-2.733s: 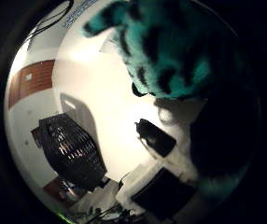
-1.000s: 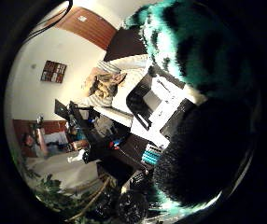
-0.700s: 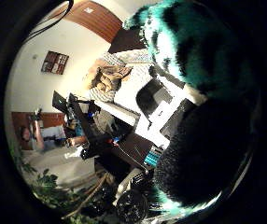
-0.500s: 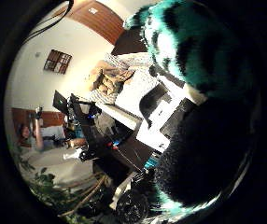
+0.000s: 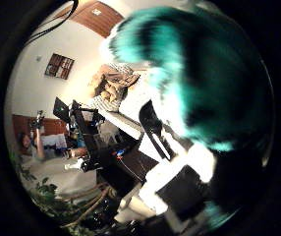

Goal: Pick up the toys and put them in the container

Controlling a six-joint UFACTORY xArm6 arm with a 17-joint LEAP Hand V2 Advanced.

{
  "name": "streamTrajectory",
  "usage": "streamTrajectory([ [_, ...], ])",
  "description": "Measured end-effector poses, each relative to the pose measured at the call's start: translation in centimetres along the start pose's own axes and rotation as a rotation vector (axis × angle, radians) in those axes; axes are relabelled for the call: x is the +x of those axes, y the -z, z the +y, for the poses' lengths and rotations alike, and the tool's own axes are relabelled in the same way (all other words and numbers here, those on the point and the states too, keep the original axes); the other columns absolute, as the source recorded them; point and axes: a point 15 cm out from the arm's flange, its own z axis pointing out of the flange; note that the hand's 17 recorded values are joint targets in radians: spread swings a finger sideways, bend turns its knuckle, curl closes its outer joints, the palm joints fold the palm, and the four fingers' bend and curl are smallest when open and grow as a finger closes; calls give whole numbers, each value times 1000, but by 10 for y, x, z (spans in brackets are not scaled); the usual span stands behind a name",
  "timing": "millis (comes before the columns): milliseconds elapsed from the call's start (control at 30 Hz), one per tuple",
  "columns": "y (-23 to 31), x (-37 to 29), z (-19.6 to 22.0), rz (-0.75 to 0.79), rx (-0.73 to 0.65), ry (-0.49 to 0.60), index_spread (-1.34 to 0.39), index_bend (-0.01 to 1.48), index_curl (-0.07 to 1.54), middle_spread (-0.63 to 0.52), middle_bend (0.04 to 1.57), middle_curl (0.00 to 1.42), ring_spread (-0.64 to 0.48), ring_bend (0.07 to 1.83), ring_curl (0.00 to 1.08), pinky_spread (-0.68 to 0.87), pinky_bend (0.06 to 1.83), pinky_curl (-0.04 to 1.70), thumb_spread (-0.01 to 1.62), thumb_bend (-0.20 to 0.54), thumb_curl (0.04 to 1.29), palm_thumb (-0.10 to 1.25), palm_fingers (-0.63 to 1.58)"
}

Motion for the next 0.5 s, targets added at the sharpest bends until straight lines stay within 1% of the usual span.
streamTrajectory([
  [67,-1,2,4,3,-18,8,-473,369,563,-46,452,534,159,666,428,436,637,811,1151,-23,446,675,84],
  [133,-1,4,7,5,-27,12,-469,342,521,-22,395,487,197,595,384,517,616,760,1148,-22,436,668,94],
  [233,-1,7,9,8,-37,15,-461,297,466,-7,329,432,221,514,330,596,556,674,1150,-21,420,660,143],
  [367,4,9,21,11,-62,18,-455,262,430,-3,277,393,224,450,290,619,492,604,1150,-19,409,660,190],
  [500,13,15,41,23,-102,18,-450,224,404,-2,222,365,221,390,259,616,435,539,1149,-19,402,661,234],
])
